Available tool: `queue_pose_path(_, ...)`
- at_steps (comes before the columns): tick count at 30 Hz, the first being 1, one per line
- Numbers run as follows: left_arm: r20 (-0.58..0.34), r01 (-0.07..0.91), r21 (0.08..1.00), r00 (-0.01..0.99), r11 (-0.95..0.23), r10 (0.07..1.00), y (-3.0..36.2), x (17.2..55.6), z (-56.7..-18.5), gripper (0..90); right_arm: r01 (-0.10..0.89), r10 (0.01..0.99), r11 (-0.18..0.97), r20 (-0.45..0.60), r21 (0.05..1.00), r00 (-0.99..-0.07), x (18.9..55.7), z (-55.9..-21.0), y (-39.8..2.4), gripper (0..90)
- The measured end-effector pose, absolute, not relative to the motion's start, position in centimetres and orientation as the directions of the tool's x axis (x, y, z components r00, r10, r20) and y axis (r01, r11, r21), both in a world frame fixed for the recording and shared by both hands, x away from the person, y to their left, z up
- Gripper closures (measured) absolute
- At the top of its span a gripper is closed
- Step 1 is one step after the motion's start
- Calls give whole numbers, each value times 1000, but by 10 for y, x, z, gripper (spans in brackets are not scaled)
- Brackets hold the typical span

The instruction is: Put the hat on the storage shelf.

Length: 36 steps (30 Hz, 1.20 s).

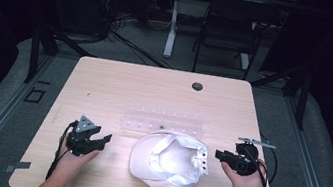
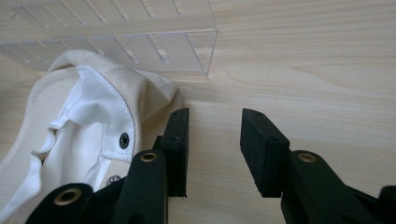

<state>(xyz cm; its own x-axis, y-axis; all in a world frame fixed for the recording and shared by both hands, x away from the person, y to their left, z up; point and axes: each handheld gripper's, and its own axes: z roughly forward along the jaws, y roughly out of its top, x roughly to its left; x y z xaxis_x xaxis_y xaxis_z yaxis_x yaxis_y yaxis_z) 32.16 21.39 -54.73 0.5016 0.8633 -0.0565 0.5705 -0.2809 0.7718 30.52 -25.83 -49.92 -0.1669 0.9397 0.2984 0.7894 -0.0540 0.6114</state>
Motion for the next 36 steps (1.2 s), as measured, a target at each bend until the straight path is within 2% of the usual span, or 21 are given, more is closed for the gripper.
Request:
queue_pose_path(8,-94,583,772,498,-253,862,217,323,-550,453,815,934,-13,299,580,-198,310,-496,-253,604)
queue_pose_path(13,-90,568,783,508,-255,856,217,321,-549,487,832,879,-79,432,549,-201,318,-494,-258,587)
queue_pose_path(22,-99,565,786,516,-251,851,217,320,-547,499,819,918,20,314,573,-241,324,-476,-251,526)
queue_pose_path(28,-78,552,793,512,-259,855,215,318,-546,497,817,913,72,291,571,-284,325,-467,-248,539)
queue_pose_path(36,-54,561,780,502,-278,863,214,319,-548,491,832,922,75,279,549,-267,326,-457,-243,541)
